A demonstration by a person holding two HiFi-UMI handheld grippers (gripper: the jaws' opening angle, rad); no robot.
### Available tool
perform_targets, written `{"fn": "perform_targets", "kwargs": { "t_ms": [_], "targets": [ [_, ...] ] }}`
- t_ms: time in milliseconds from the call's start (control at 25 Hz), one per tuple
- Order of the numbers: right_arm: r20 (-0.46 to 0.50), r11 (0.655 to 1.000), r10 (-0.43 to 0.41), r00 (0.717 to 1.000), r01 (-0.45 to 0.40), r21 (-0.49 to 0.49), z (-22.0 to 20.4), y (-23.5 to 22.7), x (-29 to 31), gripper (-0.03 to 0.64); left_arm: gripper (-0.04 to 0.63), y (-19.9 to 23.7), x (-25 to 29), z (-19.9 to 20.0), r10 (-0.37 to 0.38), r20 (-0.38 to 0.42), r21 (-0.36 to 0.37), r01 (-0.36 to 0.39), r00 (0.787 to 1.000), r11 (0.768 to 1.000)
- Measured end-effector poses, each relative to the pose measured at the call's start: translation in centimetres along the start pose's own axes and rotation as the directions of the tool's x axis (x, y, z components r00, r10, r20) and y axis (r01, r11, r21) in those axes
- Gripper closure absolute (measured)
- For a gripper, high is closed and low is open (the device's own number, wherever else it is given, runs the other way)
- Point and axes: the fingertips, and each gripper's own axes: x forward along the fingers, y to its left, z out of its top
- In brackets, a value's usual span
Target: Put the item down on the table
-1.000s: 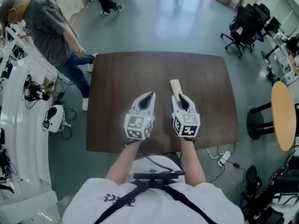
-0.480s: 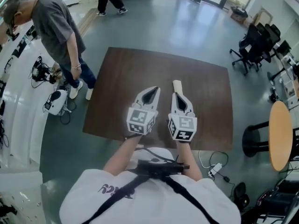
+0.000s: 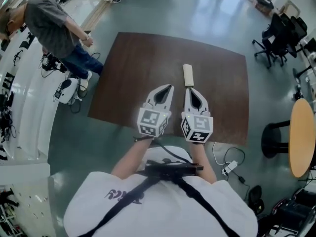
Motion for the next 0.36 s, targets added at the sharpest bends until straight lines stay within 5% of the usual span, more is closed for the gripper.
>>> {"fn": "perform_targets", "kwargs": {
  "t_ms": [360],
  "targets": [
    [0.0,0.998,0.055,0.999,-0.055,-0.009,-0.6,-2.9,-3.4,0.611,0.583,-4.4,-0.7,-0.2,0.07,0.054,-0.018,-0.07,0.996,0.997]
  ]
}}
